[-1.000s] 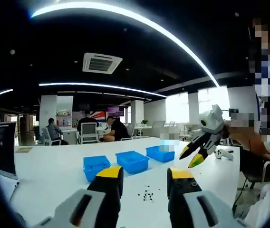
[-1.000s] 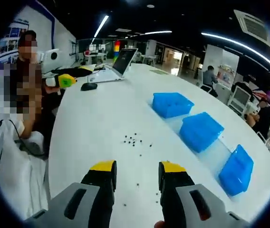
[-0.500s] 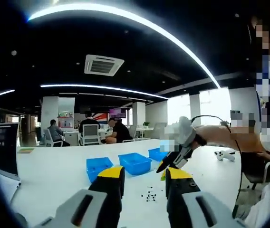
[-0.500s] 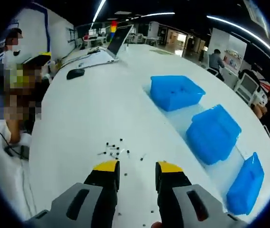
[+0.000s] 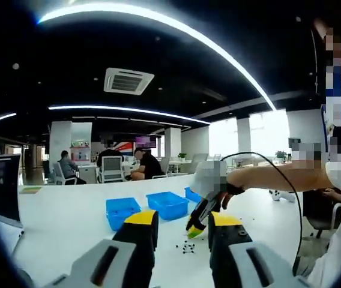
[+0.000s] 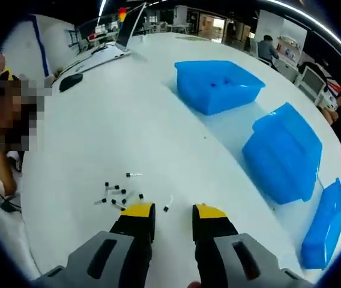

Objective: Pick up the resistors one by one and place each resistor into its matching bin, sorting the parts by color and model until every resistor is separated into the correct bin for its type

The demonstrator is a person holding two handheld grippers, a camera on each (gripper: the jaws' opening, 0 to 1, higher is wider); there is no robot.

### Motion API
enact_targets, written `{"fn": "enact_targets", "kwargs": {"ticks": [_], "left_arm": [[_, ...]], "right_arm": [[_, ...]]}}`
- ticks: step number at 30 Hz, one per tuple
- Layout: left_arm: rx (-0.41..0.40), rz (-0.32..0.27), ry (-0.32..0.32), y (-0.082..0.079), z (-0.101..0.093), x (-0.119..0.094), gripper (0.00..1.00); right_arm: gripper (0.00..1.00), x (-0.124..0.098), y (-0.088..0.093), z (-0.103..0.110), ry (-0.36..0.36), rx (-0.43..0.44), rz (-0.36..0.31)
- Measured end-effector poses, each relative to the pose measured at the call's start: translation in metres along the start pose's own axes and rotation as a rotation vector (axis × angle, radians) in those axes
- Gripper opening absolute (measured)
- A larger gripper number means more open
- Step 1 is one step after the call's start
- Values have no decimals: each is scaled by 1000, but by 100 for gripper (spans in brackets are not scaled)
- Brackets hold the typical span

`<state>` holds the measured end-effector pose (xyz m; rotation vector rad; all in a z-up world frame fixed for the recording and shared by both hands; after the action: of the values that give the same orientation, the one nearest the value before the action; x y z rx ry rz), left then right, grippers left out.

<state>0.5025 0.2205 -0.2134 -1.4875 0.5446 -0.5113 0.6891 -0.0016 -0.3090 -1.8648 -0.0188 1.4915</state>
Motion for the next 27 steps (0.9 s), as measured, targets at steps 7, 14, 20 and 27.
{"fn": "enact_targets", "kwargs": {"ticks": [7,14,20,27], "left_arm": [[-2,-6,-13,0,2,-2,33],[-1,1,-20,3,3,0,32],[2,2,-13,3,0,0,31],[0,2,-10,4,0,2,32]], "right_arm": [[4,1,-1,2,18,-18,-3],[3,0,0,0,-1,29,-15],[3,-10,-3,-4,-21,135,-113],[3,-46,6,0,-60,190,-267]]}}
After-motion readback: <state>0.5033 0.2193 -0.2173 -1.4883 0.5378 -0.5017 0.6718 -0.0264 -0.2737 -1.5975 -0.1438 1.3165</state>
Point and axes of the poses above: the point that each gripper's makers call its tool centre point, and the gripper's own axes: x roughly forward along the fingers, z roughly to its left, y roughly out of its underside, the point moved 9 cm from there along -x, roughly backward along the fingers, and after that the axes turned 1 degree about y, right-handed, at the moved point
